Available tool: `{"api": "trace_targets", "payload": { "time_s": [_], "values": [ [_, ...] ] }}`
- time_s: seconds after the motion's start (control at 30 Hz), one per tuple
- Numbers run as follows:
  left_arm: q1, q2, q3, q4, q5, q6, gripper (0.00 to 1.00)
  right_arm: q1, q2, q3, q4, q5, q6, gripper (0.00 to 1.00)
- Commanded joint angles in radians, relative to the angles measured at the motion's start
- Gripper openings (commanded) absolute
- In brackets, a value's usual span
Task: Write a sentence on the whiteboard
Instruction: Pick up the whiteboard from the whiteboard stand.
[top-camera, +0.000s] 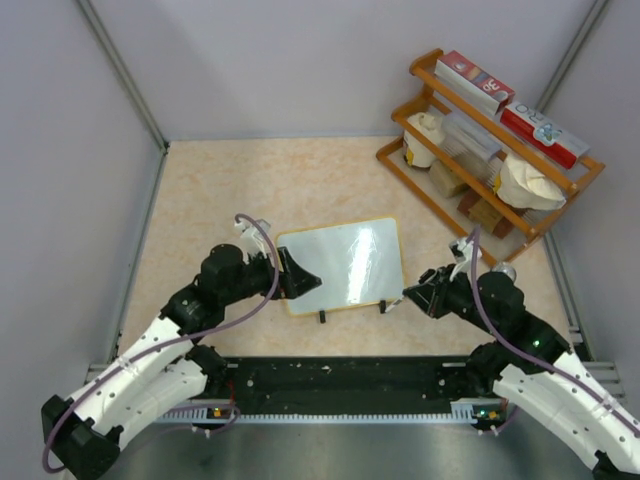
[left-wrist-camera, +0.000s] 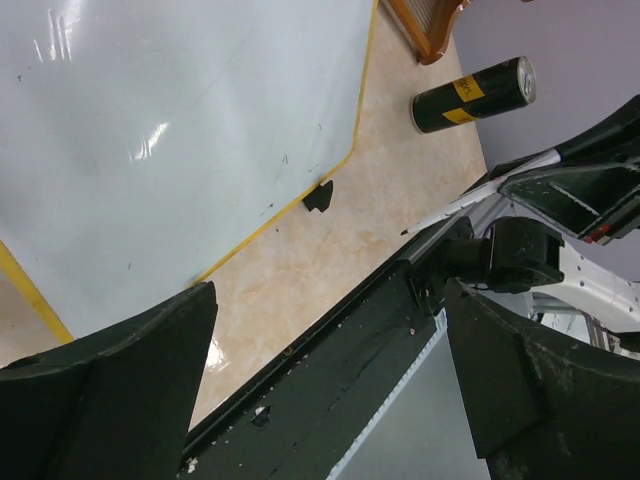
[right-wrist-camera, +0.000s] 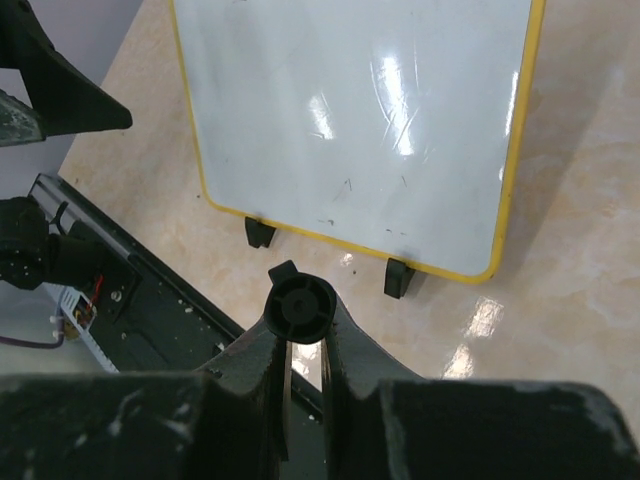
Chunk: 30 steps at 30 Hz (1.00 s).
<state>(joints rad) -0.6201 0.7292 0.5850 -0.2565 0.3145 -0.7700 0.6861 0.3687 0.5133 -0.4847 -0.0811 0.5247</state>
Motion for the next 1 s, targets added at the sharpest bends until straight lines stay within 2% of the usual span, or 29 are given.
{"api": "trace_targets", "payload": {
  "time_s": [0.0, 0.17, 0.57, 0.87, 0.97],
  "values": [
    [0.005, -0.068, -0.025, 0.01, 0.017, 0.052, 0.99, -0.005, -0.072, -0.044, 0.003, -0.035, 0.032, 0.0],
    [0.006, -0.151, -0.079, 0.022, 0.009, 0.046, 0.99, -0.005, -0.128, -0.067, -0.003, -0.057, 0.063, 0.0],
    [0.006, -0.26, -0.157, 0.023, -0.008, 0.037, 0.99, -0.003, -0.051, -0.019, 0.006, -0.045, 0.028, 0.0],
    [0.005, -0.215, -0.14, -0.013, -0.043, 0.066, 0.99, -0.003, -0.007, 0.005, 0.024, -0.045, 0.014, 0.0],
    [0.006, -0.189, -0.11, -0.078, -0.113, 0.08, 0.99, -0.003, 0.036, 0.028, 0.029, -0.046, 0.0, 0.0]
  ]
}}
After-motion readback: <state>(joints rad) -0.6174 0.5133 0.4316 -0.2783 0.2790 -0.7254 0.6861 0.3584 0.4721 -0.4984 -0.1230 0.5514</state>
